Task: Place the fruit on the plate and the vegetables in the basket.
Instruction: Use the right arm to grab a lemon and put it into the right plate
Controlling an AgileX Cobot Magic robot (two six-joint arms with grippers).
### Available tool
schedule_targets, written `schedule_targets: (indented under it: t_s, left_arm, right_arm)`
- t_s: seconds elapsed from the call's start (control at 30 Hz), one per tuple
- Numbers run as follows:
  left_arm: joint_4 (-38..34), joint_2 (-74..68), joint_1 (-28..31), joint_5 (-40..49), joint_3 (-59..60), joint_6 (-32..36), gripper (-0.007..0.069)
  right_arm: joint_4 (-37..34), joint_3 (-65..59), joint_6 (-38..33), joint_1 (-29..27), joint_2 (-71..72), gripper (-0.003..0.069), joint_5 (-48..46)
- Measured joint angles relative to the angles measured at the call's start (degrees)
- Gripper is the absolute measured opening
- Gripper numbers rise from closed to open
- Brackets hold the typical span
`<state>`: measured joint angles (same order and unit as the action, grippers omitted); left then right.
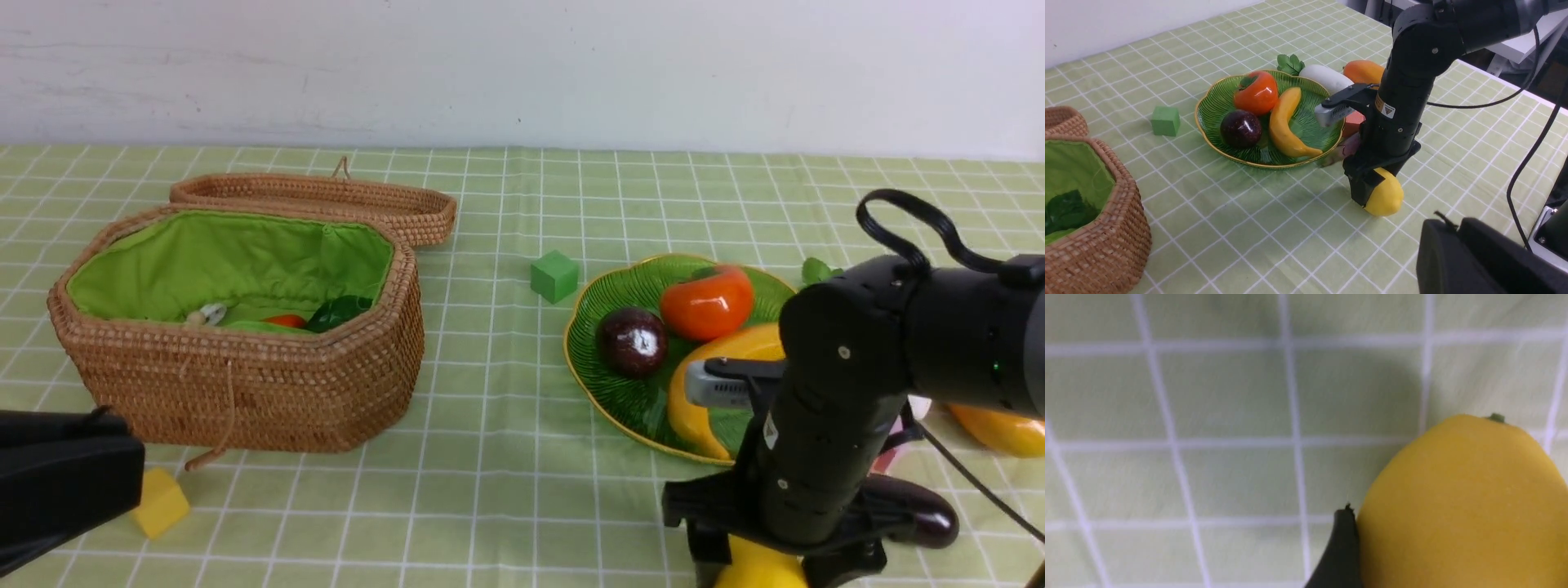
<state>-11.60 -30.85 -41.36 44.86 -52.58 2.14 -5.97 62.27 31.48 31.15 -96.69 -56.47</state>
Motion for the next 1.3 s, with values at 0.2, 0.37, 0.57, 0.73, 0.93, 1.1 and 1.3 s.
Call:
schedule_targets:
  t_s: [0.2, 0.37, 0.57, 0.73, 0.93, 1.1, 1.3]
  left_arm:
    - [-0.14, 0.00, 0.00, -4.07, 0.00, 0.05, 0.0056]
    - [-0.27, 0.00, 0.00, -7.90, 0.00, 0.05, 0.0062]
    - [-0.34, 0.00, 0.00, -10.32, 0.00, 0.05, 0.0069]
    - [-0.34, 0.00, 0.00, -10.36, 0.00, 0.05, 0.0071]
    - [-0.34, 0.00, 0.00, -11.40, 0.00, 0.05, 0.0076]
    - [-0.39, 0.00, 0.00, -13.36, 0.00, 0.05, 0.0079]
    - [-0.44, 0.00, 0.00, -13.19, 0.00, 0.05, 0.0085]
  right_arm:
    - [6.84, 6.12, -0.06, -0.82, 6.16, 0.0612, -0.66]
    - [13.35, 7.50, -0.06, -6.91, 6.03, 0.0611, 7.91]
    - [12.50, 7.50, 0.00, -14.16, 1.96, 0.0611, 19.55]
    - [11.61, 7.50, 0.00, -14.61, -0.87, 0.0611, 21.71]
    - [11.47, 7.50, 0.00, -14.61, -3.23, 0.0611, 23.20]
    - [11.47, 7.50, 0.00, -14.61, -3.89, 0.0621, 23.85]
    - [11.47, 7.57, 0.00, -14.61, -3.72, 0.0625, 23.34]
